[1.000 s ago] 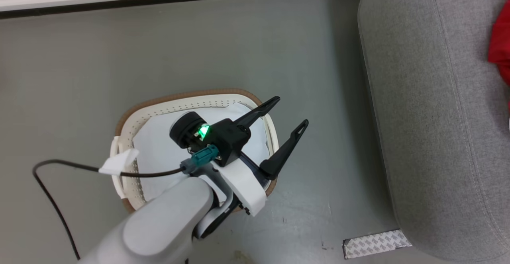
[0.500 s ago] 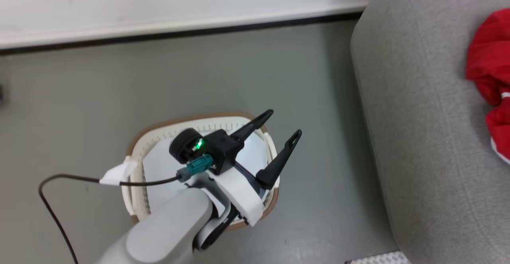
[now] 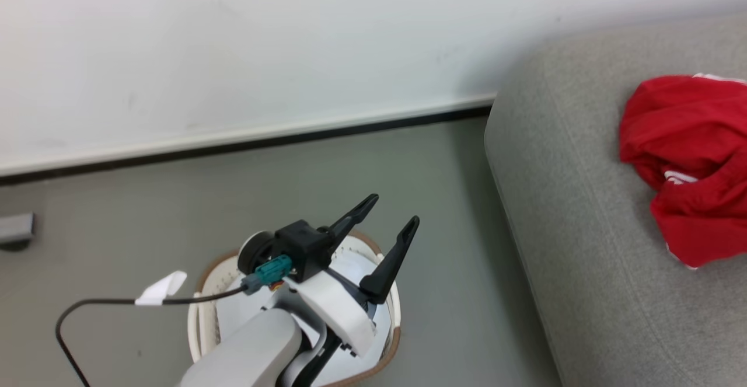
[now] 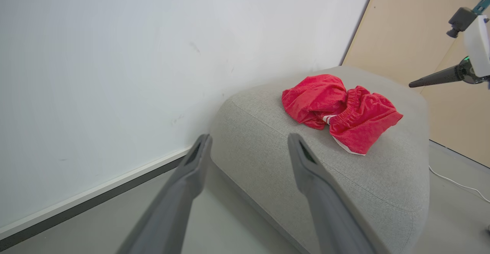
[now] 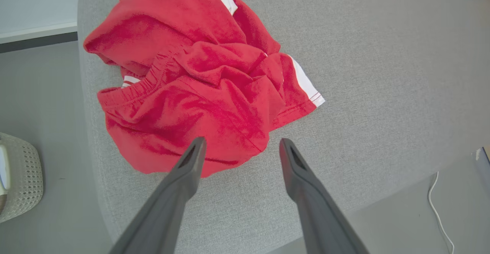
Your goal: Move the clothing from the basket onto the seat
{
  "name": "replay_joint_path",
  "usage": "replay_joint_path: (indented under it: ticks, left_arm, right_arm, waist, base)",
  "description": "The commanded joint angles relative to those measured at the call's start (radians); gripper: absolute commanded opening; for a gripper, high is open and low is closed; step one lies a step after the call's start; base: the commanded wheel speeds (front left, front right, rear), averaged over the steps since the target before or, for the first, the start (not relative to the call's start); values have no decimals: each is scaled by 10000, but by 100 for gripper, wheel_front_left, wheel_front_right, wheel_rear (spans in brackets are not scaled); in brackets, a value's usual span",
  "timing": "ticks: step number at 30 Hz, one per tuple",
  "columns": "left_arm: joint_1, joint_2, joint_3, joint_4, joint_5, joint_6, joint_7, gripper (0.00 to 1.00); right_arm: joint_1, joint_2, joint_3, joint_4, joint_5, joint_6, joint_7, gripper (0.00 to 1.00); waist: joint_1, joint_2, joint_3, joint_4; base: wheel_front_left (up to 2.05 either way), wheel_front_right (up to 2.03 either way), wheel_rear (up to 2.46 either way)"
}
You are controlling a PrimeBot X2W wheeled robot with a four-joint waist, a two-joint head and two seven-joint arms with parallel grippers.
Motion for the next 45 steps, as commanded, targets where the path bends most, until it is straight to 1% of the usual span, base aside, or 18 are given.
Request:
replay_joint_path:
  ticks: [1,4,9,11,13,19,23,25,29,30,34,35,36,38,40,45]
  left_arm:
    - [213,35,92,-44,-49,42,-54,100]
    - [485,68,319,-133,-156,139,-63,100]
    - [945,237,830,-309,-223,346,-74,100]
    - [1142,306,1071,-446,-217,419,-76,100]
    - [1355,386,1375,-547,-223,522,-78,100]
    - [1900,735,2503,-883,-114,888,-78,100]
    - [2355,966,3336,-1056,-97,1102,-74,100]
    - [2618,993,3658,-1104,-36,1185,-74,100]
    - [3153,922,4460,-1212,120,1329,-75,100]
    - [3153,922,4460,-1212,120,1329,-75,100]
    - [3720,760,5281,-1417,517,1419,-75,100]
    - [3877,745,5539,-1468,795,1525,-75,100]
    - [4062,591,5802,-1550,968,1611,-75,100]
    - [4418,335,6285,-1677,1310,1648,-75,100]
    - [4695,106,6720,-1695,1618,1547,-75,100]
    - [5261,-397,7291,-1328,2249,1180,-75,100]
  right_arm:
    - [189,-88,-65,-310,-82,-23,-128,100]
    - [451,-150,-355,-1173,-250,-23,-488,100]
    - [961,102,-972,-2448,-551,-23,-1224,100]
    - [1185,268,-1300,-2887,-776,-23,-1679,100]
    - [1380,539,-1704,-3274,-995,-23,-2310,100]
    - [2145,1446,-2372,-3997,-1666,-23,-3757,100]
    - [2615,2370,-2930,-4140,-2188,-23,-4801,100]
    - [2868,2791,-3178,-4228,-2458,-23,-5265,100]
    - [3552,3662,-3502,-4479,-2991,-23,-5999,100]
    - [3552,3662,-3502,-4479,-2991,-23,-5999,100]
    - [4289,4500,-3598,-4754,-3511,-23,-6670,100]
    - [4457,4699,-3563,-4792,-3606,-23,-6851,100]
    - [4606,4902,-3520,-4819,-3685,-23,-7048,100]
    - [4898,5203,-3486,-4740,-3986,-23,-7434,100]
    - [5167,5510,-3397,-4576,-4175,-23,-7798,100]
    - [5613,5981,-3346,-4116,-4803,-23,-8476,100]
  waist:
    - [3,0,-382,3]
    - [3,0,-743,86]
    - [3,0,-1310,354]
    - [3,0,-1518,512]
    - [3,0,-1694,689]
    - [3,0,-1982,1278]
    - [3,0,-2115,1553]
    - [3,0,-2175,1691]
    - [3,0,-2260,1918]
    - [3,0,-2260,1918]
    - [3,0,-2308,1997]
    - [3,0,-2317,1988]
    - [3,0,-2321,1977]
    - [3,0,-2326,1965]
    - [3,0,-2340,1961]
    - [3,0,-2408,1949]
  base:
    - [0,0,0]
    - [0,0,0]
    - [0,0,0]
    - [0,0,0]
    - [0,0,0]
    - [0,0,0]
    - [0,0,0]
    - [0,0,0]
    - [0,0,0]
    - [0,0,0]
    - [0,0,0]
    - [0,0,0]
    - [0,0,0]
    - [0,0,0]
    - [0,0,0]
    - [0,0,0]
